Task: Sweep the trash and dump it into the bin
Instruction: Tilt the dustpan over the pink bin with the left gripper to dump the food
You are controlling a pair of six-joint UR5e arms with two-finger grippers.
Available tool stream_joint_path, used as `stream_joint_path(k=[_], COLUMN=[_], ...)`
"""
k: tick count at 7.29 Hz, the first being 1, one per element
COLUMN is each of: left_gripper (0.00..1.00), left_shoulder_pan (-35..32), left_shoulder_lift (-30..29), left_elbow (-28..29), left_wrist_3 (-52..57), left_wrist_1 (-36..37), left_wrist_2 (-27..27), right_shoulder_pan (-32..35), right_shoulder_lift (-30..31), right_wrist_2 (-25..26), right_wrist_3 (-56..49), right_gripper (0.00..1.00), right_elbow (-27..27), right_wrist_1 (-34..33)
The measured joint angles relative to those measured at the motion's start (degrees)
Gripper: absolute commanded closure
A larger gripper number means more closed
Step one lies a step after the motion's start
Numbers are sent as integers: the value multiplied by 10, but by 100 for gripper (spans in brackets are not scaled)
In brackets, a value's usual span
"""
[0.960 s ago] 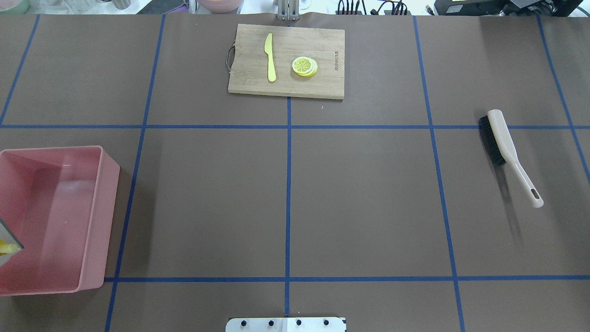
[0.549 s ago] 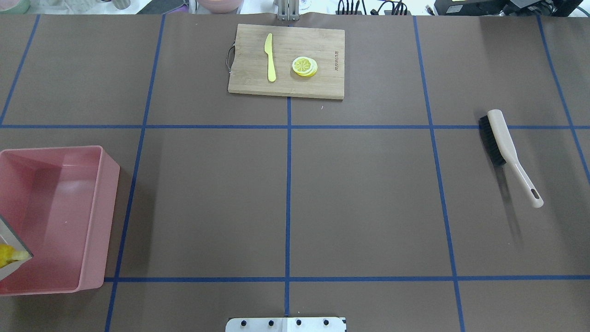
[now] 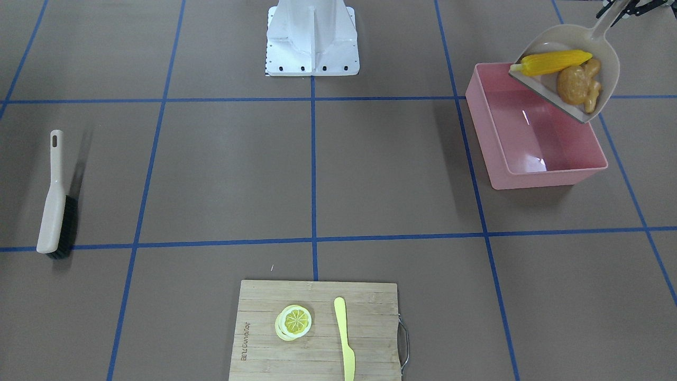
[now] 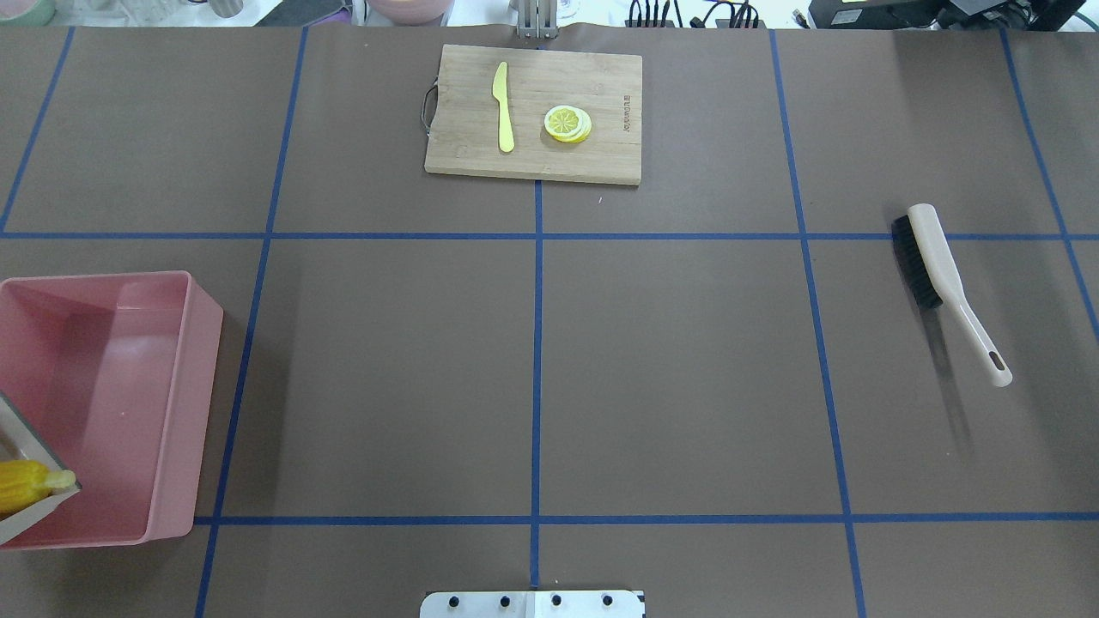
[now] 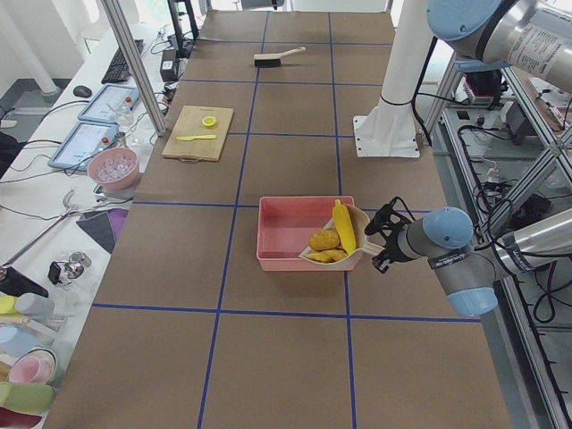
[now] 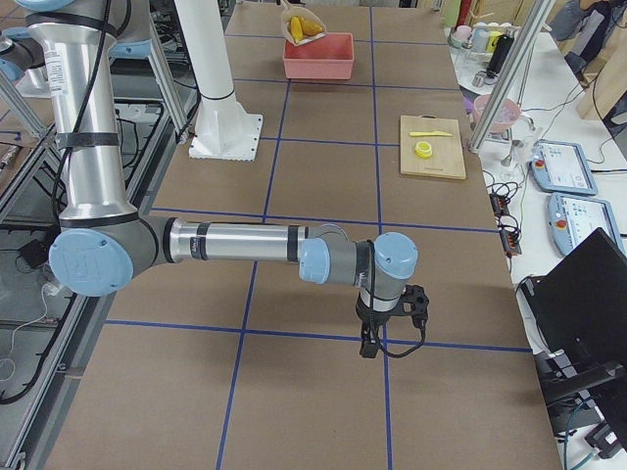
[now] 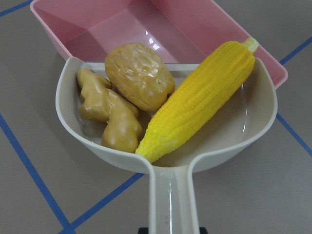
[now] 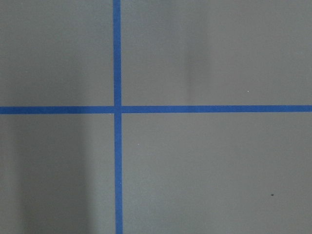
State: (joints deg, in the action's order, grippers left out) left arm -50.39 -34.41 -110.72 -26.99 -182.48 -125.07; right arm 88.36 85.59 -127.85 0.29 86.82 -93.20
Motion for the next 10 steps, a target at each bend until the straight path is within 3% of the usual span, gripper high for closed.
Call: stream_joint_path(k=[6, 10], left_gripper=[100, 100], left_shoulder_pan=[0, -1], left_shoulder_lift=[56, 61], left_elbow=[-110, -135], left_wrist_3=[73, 116], left_wrist_1=[173, 281], left_wrist_2=[-29, -32], right_shoulder_pan=[-1, -1], right_shoulder_lift=[10, 10], right_wrist_2=[-11, -12], right_wrist_3=[1, 2], right_gripper=[0, 0], right_elbow=[38, 33], right_wrist_1=[-1, -1])
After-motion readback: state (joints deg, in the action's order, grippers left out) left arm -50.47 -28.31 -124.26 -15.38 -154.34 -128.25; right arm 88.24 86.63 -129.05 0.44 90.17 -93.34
